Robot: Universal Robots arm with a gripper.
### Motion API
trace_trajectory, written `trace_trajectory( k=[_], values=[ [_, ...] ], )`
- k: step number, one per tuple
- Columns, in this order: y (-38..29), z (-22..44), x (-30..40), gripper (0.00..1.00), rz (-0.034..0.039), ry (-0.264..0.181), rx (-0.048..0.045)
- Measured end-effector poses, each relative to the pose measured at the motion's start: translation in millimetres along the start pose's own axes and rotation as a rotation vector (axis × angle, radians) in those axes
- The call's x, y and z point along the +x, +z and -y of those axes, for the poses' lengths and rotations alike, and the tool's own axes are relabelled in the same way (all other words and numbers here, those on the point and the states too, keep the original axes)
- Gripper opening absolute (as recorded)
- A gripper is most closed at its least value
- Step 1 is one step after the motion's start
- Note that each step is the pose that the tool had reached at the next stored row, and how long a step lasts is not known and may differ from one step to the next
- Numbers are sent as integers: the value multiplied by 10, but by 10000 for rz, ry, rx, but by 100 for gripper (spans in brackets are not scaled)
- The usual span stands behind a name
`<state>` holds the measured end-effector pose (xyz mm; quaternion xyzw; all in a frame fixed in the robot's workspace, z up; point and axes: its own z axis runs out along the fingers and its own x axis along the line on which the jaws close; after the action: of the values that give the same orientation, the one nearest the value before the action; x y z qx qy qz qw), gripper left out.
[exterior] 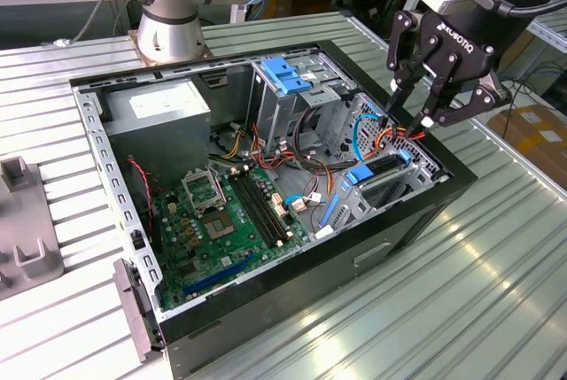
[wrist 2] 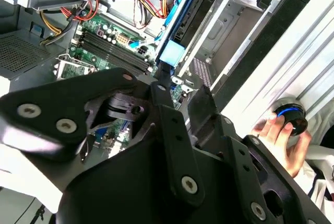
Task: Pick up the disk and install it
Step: 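Insert the disk into the insertion slot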
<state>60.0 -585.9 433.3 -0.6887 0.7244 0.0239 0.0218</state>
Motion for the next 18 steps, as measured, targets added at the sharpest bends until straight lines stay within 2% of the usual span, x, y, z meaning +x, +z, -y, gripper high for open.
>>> trace_trajectory(
  k=[1, 2, 3, 4, 5, 8, 13, 18],
  values=[
    [8, 4, 0, 43, 8, -2, -7],
    [26, 10, 1, 30, 8, -1, -22],
    [39, 13, 2, 24, 9, 1, -29],
    [92, 34, 5, 12, 7, 2, -38],
    [126, 49, 6, 10, 7, 1, -41],
    [219, 93, 11, 10, 7, 2, -42],
    [316, 151, 14, 10, 6, 3, -42],
    [431, 237, 17, 10, 7, 2, -43]
  ],
)
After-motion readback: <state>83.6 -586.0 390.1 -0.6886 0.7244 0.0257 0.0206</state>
